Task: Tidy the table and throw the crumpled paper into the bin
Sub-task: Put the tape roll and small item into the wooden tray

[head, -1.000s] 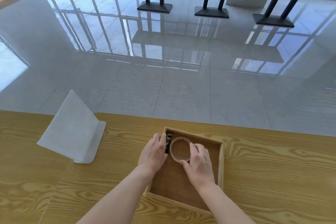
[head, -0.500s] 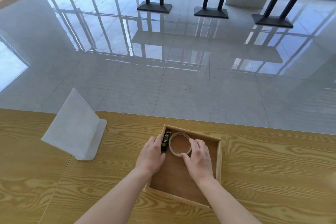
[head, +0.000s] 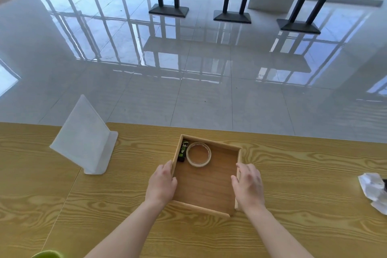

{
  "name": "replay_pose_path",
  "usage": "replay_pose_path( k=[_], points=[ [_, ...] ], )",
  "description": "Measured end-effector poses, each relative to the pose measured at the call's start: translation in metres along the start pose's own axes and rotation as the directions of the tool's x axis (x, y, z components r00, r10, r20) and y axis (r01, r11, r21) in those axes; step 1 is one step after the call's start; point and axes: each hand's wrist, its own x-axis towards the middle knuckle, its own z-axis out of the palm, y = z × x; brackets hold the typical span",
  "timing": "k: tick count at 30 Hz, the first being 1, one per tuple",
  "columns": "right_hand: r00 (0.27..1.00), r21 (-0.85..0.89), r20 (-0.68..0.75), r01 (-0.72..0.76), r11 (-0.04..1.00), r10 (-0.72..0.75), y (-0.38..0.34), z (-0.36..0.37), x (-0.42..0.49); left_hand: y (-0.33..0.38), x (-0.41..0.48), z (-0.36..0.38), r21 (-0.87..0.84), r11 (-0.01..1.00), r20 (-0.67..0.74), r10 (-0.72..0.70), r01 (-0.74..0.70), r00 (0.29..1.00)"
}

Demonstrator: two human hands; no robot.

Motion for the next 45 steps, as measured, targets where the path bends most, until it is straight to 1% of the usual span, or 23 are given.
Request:
replay_pose_path(
  k=[4, 7, 12, 16, 25, 30, 37, 45],
  points=[
    [0.987, -0.036, 0.091, -0.129, 0.991, 0.132, 0.008, -0.001, -0.01, -0.001, -0.005, -0.001, 0.023, 1.0, -0.013, -0.001, 0.001, 1.0],
    [0.978, -0.052, 0.141, -0.147, 0.988, 0.153, 0.011, 0.002, -0.017, -0.002, -0.005, -0.002, 0.031, 1.0, -0.019, -0.005, 0.005, 1.0],
    [0.976, -0.056, 0.164, -0.132, 0.99, 0.14, 0.006, 0.003, -0.017, -0.004, -0.016, -0.001, 0.026, 0.999, -0.055, -0.021, 0.022, 0.998],
    [0.978, -0.06, 0.182, -0.088, 0.994, 0.097, -0.005, 0.007, -0.016, -0.019, -0.029, -0.008, 0.014, 0.998, -0.099, -0.058, 0.059, 0.993],
    [0.973, 0.01, 0.23, 0.012, 1.0, -0.014, -0.049, 0.038, -0.019, -0.059, -0.041, -0.045, -0.005, 0.988, -0.155, -0.152, 0.153, 0.976],
    [0.966, 0.028, 0.252, 0.047, 0.998, -0.053, -0.077, 0.052, -0.014, -0.08, -0.037, -0.063, -0.007, 0.985, -0.184, -0.173, 0.175, 0.968],
    [0.968, 0.055, 0.248, 0.037, 0.998, -0.05, -0.109, 0.071, 0.0, -0.102, -0.023, -0.085, -0.04, 0.981, -0.22, -0.192, 0.187, 0.956],
    [0.969, 0.082, 0.246, 0.015, 0.997, -0.035, -0.139, 0.085, 0.012, -0.124, -0.015, -0.096, -0.093, 0.965, -0.258, -0.262, 0.246, 0.93]
  ],
)
